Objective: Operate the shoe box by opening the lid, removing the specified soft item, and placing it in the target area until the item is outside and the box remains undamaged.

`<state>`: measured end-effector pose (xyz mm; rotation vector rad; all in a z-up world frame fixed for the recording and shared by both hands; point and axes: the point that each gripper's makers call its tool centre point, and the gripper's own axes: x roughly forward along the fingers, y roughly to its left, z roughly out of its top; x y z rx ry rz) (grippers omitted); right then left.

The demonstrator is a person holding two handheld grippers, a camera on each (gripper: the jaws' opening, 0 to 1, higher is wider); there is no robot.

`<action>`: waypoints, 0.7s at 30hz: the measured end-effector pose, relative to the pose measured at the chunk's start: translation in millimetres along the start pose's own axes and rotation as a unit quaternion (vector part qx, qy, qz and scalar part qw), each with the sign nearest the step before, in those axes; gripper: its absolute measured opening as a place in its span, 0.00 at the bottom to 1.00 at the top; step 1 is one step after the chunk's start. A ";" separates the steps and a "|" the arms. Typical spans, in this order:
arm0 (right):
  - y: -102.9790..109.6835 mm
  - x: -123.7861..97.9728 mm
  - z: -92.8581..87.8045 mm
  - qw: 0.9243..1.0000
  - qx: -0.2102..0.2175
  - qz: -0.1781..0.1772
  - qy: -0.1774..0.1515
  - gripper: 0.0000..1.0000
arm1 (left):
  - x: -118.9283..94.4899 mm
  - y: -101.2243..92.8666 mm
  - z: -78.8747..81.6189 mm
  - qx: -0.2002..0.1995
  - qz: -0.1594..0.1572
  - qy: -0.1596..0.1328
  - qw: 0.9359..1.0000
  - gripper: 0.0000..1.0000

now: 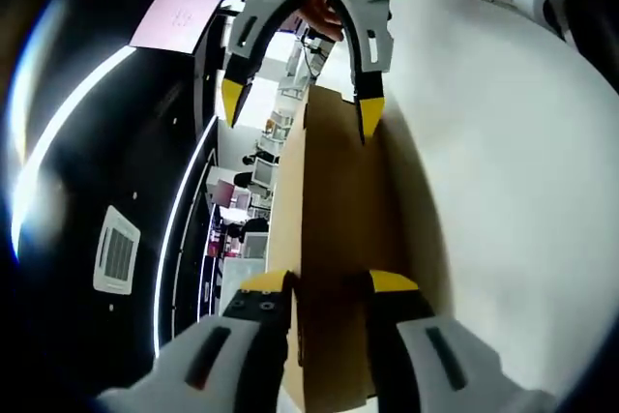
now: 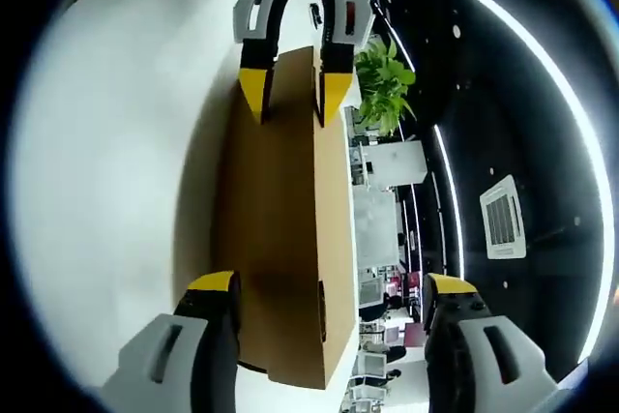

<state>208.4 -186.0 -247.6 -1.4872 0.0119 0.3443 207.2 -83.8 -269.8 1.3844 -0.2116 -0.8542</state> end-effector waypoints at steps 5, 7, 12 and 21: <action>-4.7 -0.4 0.0 1.000 -0.001 -0.011 0.005 0.79 | 0.1 -0.3 0.1 -0.001 0.000 -0.001 1.000 0.30; -4.1 -1.3 0.6 1.000 -0.002 -0.011 0.005 0.79 | 0.3 -0.3 0.1 0.000 0.000 -0.001 1.000 0.30; -9.5 -5.8 2.7 1.000 -0.005 -0.024 0.004 0.78 | 0.6 -0.5 0.0 0.000 0.001 -0.001 1.000 0.30; -3.8 -8.2 3.3 1.000 -0.009 -0.023 0.001 0.70 | 0.7 -0.6 -0.2 0.001 0.001 0.001 1.000 0.30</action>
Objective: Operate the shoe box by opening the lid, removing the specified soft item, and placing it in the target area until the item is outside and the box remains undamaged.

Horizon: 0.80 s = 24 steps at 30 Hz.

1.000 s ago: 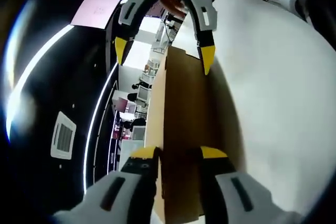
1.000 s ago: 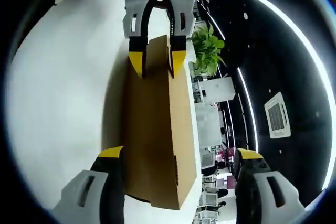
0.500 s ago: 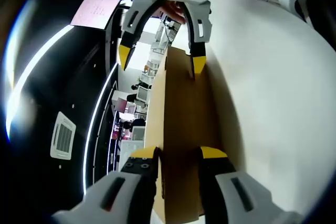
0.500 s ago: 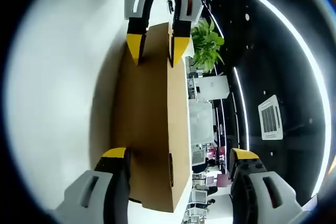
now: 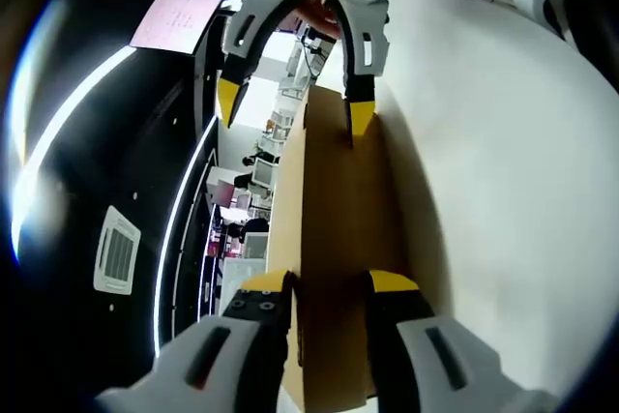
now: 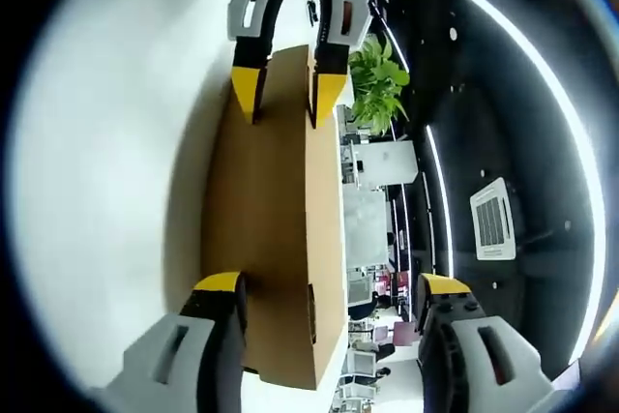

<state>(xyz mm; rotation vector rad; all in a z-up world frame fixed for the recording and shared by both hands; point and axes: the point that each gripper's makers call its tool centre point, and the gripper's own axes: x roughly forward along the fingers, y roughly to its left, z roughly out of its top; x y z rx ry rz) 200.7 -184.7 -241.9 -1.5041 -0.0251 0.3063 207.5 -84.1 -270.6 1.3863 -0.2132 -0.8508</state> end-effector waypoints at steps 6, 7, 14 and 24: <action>5.2 -0.1 2.0 1.000 -0.008 0.011 -0.003 0.61 | -0.2 0.1 0.2 0.000 0.000 0.001 1.000 0.30; 6.1 -0.6 2.4 1.000 -0.009 0.014 -0.004 0.59 | -0.3 0.1 0.2 0.001 0.001 0.001 1.000 0.30; 15.4 -1.8 3.1 0.999 -0.017 0.026 -0.008 0.47 | -0.4 0.2 0.4 0.004 0.002 0.004 1.000 0.30; 25.7 -3.9 4.1 0.999 -0.028 0.039 -0.007 0.32 | -0.2 0.5 0.4 0.009 0.004 0.008 1.000 0.30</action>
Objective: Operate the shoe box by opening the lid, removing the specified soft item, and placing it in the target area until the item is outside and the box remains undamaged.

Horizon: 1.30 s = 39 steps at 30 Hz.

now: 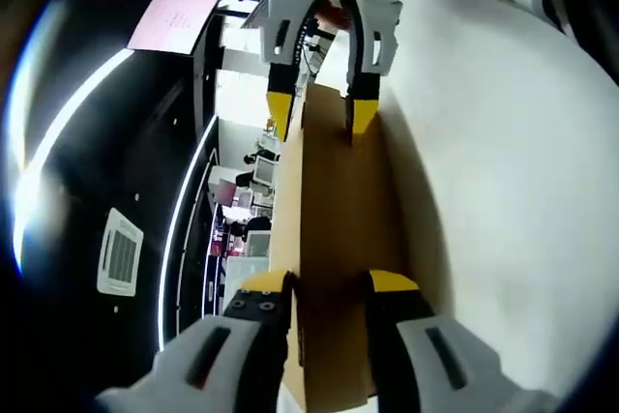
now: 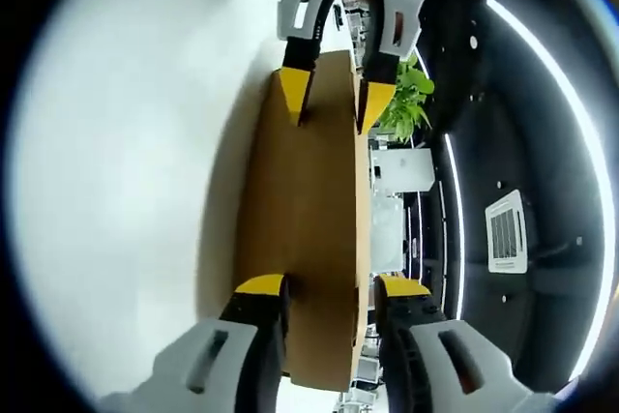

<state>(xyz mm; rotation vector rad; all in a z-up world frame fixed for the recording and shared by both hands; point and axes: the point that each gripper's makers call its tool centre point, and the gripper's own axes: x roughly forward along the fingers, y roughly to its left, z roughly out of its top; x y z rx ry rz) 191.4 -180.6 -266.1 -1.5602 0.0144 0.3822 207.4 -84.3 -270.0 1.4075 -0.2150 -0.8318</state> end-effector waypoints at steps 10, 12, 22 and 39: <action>2.3 -2.3 1.2 1.000 -0.001 -0.002 -0.001 0.29 | 0.2 0.0 -0.5 0.003 0.003 0.002 1.000 0.30; 2.0 -2.9 1.5 1.000 0.000 -0.002 -0.001 0.29 | 0.3 0.0 -0.6 0.004 0.003 0.002 1.000 0.30; 2.1 -3.9 2.3 1.000 0.005 -0.002 -0.003 0.28 | -0.7 -1.3 -5.1 0.029 0.016 0.012 0.999 0.31; 2.5 -1.6 1.7 1.000 0.007 0.000 -0.004 0.28 | -3.6 0.0 -6.8 0.019 0.021 0.007 1.000 0.31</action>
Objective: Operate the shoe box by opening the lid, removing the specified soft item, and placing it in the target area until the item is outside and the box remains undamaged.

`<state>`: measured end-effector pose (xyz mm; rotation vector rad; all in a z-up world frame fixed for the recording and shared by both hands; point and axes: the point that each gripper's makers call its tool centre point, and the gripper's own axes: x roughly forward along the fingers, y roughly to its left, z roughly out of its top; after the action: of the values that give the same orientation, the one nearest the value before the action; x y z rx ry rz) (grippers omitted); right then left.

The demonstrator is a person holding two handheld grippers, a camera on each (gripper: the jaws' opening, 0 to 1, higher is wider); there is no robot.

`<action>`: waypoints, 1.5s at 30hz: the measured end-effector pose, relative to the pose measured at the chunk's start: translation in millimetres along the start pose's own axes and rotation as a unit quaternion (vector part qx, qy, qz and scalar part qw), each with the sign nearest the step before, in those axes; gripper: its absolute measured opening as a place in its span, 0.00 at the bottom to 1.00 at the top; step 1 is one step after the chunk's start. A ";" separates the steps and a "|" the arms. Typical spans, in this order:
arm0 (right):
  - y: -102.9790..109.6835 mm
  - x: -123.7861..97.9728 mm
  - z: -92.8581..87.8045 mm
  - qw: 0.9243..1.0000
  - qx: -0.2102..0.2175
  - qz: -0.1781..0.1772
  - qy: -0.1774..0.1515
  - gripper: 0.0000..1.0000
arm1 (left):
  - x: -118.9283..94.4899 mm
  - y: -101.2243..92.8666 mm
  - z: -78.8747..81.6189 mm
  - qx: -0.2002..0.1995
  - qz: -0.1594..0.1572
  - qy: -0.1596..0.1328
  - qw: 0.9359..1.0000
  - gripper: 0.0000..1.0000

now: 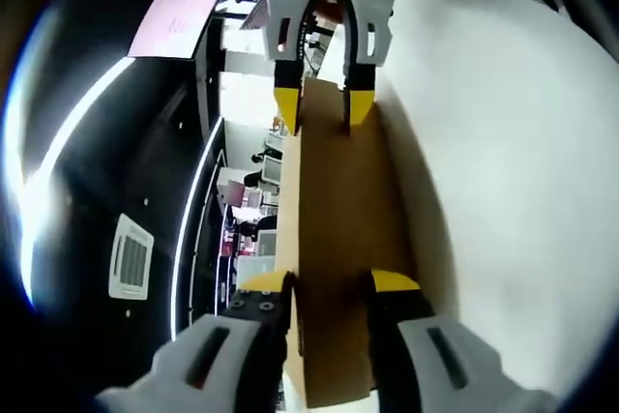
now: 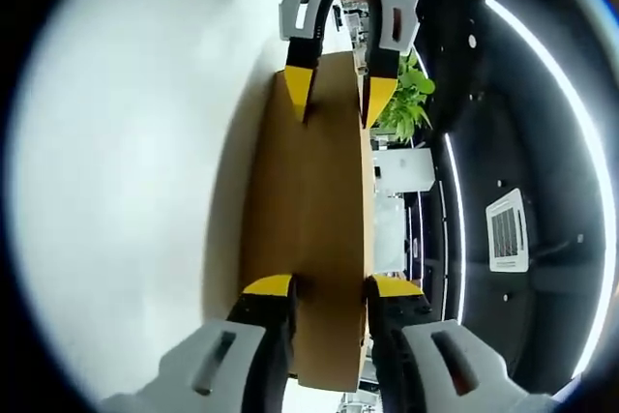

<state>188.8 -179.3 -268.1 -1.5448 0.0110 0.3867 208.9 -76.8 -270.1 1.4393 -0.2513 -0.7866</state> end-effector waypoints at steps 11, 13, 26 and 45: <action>-1.8 0.7 0.0 1.000 0.012 -0.001 0.001 0.28 | -2.3 4.7 0.0 -0.007 0.004 -0.002 1.000 0.30; -3.6 0.2 0.2 1.000 0.013 -0.002 0.000 0.28 | -2.4 5.8 -0.1 -0.009 0.004 -0.003 1.000 0.30; -13.7 -3.0 0.6 1.000 0.021 -0.013 -0.002 0.28 | -6.0 14.7 1.8 -0.016 0.011 -0.008 1.000 0.29; -25.4 -4.4 1.7 0.999 0.027 -0.028 -0.003 0.28 | -9.3 26.0 5.0 -0.025 0.017 -0.012 0.999 0.29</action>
<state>190.6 -178.2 -242.3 -1.4866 -0.0272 0.3440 207.6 -76.7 -242.0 1.3758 -0.2725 -0.7786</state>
